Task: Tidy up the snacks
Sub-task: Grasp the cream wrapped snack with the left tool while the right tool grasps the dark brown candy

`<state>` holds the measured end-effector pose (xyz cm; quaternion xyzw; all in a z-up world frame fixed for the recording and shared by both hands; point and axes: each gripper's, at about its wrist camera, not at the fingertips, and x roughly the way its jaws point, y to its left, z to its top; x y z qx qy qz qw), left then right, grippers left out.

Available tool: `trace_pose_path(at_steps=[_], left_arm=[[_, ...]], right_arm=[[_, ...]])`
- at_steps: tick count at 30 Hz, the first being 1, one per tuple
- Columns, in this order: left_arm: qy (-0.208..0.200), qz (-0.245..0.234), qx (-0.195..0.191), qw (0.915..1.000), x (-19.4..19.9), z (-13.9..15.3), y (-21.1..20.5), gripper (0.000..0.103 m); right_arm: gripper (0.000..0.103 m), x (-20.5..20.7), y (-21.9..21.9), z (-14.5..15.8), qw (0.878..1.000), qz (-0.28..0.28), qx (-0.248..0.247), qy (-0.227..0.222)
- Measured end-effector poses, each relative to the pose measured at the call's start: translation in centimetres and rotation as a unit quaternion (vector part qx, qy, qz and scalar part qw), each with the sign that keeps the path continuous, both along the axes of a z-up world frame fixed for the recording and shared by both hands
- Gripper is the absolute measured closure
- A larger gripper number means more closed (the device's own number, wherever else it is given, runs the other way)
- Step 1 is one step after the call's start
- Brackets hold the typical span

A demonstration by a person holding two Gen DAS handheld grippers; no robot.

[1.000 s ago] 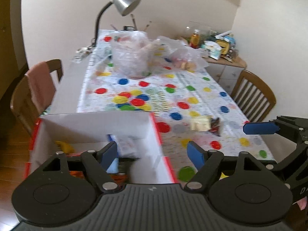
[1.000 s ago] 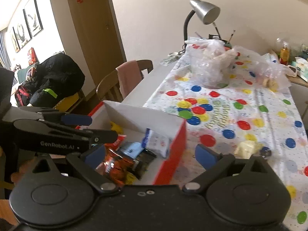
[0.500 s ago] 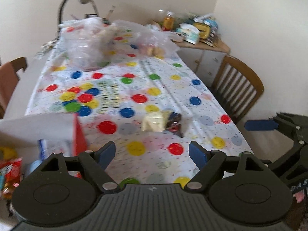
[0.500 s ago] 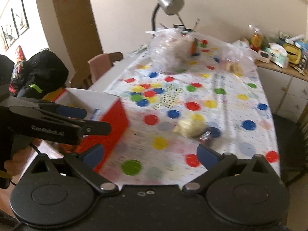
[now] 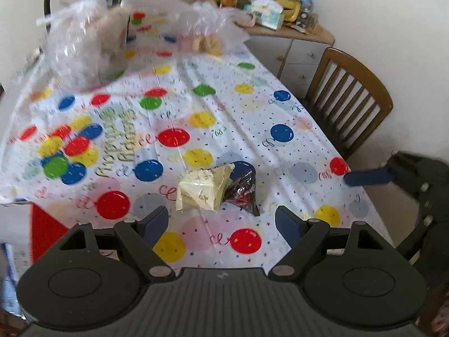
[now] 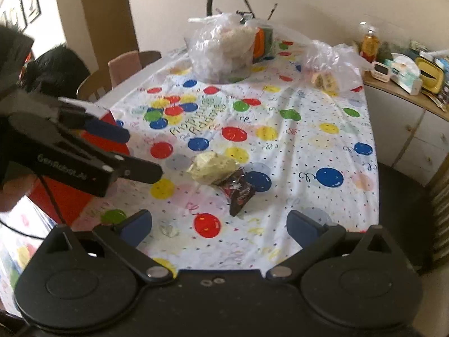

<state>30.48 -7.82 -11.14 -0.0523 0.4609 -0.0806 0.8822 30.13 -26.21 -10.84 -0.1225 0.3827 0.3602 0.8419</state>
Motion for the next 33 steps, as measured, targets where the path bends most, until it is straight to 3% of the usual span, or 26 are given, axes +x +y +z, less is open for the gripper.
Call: trace_pose_path(at_steps=[5,8,11,13,15,19,24,30,33], left_arm=[[0.036,0.054,-0.041,0.9970,3.3,-1.7,1.5,0.020],[0.068,0.107,-0.072,0.9893,5.1,-2.7,2.6,0.020],[0.116,0.176,-0.114,0.9708,6.8,-3.9,3.9,0.020],[0.151,0.223,-0.159,0.9496,7.6,-4.9,5.1,0.020],[0.177,0.256,-0.181,0.9329,8.1,-5.8,5.7,0.020],[0.201,0.288,-0.210,0.9122,8.8,-7.2,6.0,0.021],[0.215,0.289,-0.205,0.9101,9.8,-8.0,5.1,0.021],[0.221,0.274,-0.170,0.9206,10.9,-8.3,3.9,0.031],[0.225,0.264,-0.170,0.9222,10.9,-8.7,3.8,0.037]], right_arm=[[0.002,2.7,0.9,-2.3,0.999,0.031,-0.011,0.015],[0.004,4.1,1.6,-3.6,0.999,0.039,-0.022,0.019],[0.007,5.4,2.5,-4.6,0.998,0.046,-0.031,0.024],[0.008,6.0,3.1,-5.1,0.998,0.053,-0.036,0.023],[0.011,6.6,3.6,-5.6,0.997,0.060,-0.041,0.024],[0.015,7.4,4.8,-6.3,0.995,0.079,-0.052,0.018],[0.023,8.3,6.2,-7.5,0.993,0.098,-0.063,0.017],[0.028,9.4,7.2,-8.2,0.992,0.102,-0.067,0.011],[0.032,9.7,7.5,-8.5,0.992,0.101,-0.068,0.012]])
